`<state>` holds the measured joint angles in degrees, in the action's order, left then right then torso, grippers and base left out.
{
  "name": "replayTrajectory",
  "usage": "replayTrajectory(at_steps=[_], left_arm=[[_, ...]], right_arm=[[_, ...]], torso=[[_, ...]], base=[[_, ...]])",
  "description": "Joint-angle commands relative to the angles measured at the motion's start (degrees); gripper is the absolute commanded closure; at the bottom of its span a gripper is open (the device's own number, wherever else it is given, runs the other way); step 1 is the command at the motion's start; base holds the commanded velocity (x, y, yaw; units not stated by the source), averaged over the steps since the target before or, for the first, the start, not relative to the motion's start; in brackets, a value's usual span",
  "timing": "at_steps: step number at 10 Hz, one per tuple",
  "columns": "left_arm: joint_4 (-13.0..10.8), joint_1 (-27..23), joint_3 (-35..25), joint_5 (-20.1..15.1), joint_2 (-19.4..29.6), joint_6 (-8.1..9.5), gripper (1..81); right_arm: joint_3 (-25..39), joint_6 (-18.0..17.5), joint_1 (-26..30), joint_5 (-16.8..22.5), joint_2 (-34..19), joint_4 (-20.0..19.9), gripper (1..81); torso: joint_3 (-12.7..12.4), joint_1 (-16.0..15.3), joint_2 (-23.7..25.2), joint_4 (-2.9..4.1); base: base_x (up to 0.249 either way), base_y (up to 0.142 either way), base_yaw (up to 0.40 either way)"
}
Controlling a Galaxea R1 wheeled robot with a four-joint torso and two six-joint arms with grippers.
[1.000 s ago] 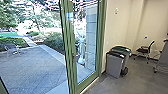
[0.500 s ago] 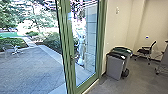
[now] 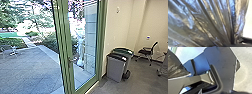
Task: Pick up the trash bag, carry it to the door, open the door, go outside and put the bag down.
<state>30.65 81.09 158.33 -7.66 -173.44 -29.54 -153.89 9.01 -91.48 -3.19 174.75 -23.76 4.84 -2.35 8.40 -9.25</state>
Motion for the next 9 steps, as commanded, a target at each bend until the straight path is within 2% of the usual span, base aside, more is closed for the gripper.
replayTrajectory(at_steps=[1,7,9], left_arm=[[-0.1,-3.9,0.0,-3.6,0.2,-0.17,81.1],[-0.1,-3.9,0.1,-3.6,0.1,-0.16,81.1],[-0.1,-3.9,0.1,-3.6,0.2,-0.08,81.1]], right_arm=[[0.1,0.6,2.1,3.7,0.5,0.6,1.0],[0.1,0.6,2.2,3.7,0.5,0.6,1.0],[0.1,0.6,2.2,3.7,0.5,0.6,1.0]], torso=[[0.0,0.0,0.0,0.0],[0.0,0.0,0.0,0.0],[0.0,0.0,0.0,0.0]], base=[[0.156,-0.082,0.0],[0.158,-0.084,0.0],[0.158,0.0,0.0]])
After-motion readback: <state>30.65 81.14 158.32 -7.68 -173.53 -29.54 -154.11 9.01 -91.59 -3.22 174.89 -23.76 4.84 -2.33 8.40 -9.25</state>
